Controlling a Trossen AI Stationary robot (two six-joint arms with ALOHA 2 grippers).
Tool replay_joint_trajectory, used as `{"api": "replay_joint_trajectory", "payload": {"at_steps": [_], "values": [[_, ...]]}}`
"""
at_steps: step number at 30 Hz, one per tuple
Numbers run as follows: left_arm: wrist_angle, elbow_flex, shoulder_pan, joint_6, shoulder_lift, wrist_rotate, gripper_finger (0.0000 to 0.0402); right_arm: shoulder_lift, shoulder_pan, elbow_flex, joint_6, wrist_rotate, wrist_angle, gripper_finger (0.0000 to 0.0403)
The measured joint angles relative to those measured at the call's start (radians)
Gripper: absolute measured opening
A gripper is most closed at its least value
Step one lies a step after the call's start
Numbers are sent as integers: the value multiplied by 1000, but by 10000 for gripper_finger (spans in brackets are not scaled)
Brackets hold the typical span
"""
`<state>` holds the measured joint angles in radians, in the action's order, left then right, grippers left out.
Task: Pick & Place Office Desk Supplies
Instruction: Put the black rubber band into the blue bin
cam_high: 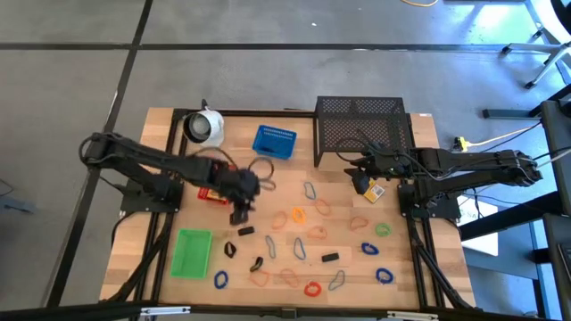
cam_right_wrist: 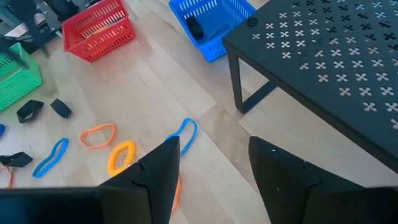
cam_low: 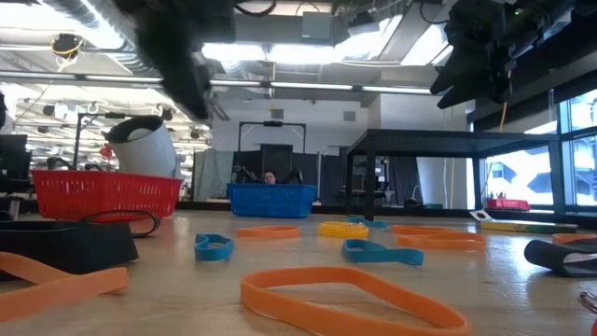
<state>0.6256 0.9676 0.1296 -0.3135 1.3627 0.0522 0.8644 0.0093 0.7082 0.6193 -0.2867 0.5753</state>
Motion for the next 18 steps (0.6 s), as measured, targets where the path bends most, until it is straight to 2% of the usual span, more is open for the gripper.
{"api": "replay_joint_trajectory", "payload": {"at_steps": [8,14,18], "values": [[-8,0,201,-180,108,-80,141,0,0,0,0,0,-1,194],[-45,0,278,-305,227,-83,141,0,0,0,-2,16,-1,194],[-44,0,303,-328,294,-106,141,0,0,0,-2,16,-1,194]]}}
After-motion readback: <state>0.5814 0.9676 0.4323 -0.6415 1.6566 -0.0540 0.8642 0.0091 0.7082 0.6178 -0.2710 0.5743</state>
